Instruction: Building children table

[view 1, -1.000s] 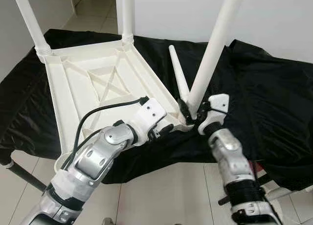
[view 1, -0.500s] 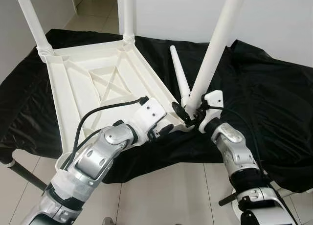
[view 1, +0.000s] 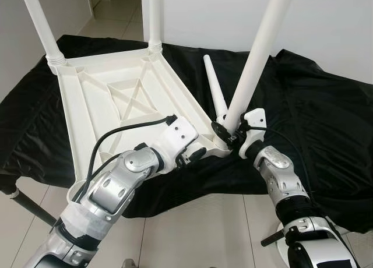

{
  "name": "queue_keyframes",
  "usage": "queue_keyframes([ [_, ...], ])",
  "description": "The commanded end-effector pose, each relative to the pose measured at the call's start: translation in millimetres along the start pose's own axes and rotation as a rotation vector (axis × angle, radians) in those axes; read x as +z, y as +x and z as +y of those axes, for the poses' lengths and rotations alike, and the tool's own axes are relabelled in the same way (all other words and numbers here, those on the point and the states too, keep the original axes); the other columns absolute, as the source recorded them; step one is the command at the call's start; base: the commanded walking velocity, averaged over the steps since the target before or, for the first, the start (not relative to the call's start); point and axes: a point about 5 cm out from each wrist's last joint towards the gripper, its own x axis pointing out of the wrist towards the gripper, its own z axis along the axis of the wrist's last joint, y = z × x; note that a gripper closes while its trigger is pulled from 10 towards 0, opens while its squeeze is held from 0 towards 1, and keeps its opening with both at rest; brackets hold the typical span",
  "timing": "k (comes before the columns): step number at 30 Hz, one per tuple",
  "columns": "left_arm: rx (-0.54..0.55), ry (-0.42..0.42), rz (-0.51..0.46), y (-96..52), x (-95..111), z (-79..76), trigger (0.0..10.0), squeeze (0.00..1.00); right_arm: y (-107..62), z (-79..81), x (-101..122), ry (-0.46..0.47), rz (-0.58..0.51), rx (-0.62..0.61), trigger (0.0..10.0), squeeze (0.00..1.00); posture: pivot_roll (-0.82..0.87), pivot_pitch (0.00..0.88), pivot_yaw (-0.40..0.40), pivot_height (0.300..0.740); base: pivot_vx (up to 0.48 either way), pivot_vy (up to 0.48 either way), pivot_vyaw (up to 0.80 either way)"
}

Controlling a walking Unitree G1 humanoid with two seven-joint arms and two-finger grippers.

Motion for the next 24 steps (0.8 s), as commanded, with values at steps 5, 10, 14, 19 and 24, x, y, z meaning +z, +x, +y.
queue_keyframes([
  [5,-0.056,0.006,0.007,1.0,-1.1,-5.1,10.0,0.00,0.1,4.1,-5.0,0.077,0.024,-0.079,10.0,0.00,0.04,0.050,-0.069,0.740,0.000,0.000,0.00],
  [10,-0.046,0.013,0.011,1.2,-2.1,-4.4,10.0,0.00,1.0,4.6,-7.8,0.124,0.044,-0.168,10.0,0.00,0.03,0.046,-0.070,0.740,0.000,0.000,0.00],
  [14,-0.043,0.015,0.002,1.1,-0.4,-3.8,10.0,0.00,-0.9,11.2,-7.4,0.140,0.033,-0.331,10.0,0.00,0.04,0.042,-0.074,0.740,0.000,0.000,0.00],
  [19,-0.011,0.032,-0.016,1.8,1.1,-1.5,10.0,0.00,-2.0,22.5,-4.9,0.124,0.006,-0.489,10.0,0.00,0.04,0.035,-0.077,0.740,0.000,0.000,0.00],
  [24,0.063,0.023,-0.030,4.0,3.8,5.7,10.0,0.00,-2.7,35.4,-1.5,0.126,-0.023,-0.562,10.0,0.00,0.04,0.030,-0.072,0.740,0.000,0.000,0.00],
])
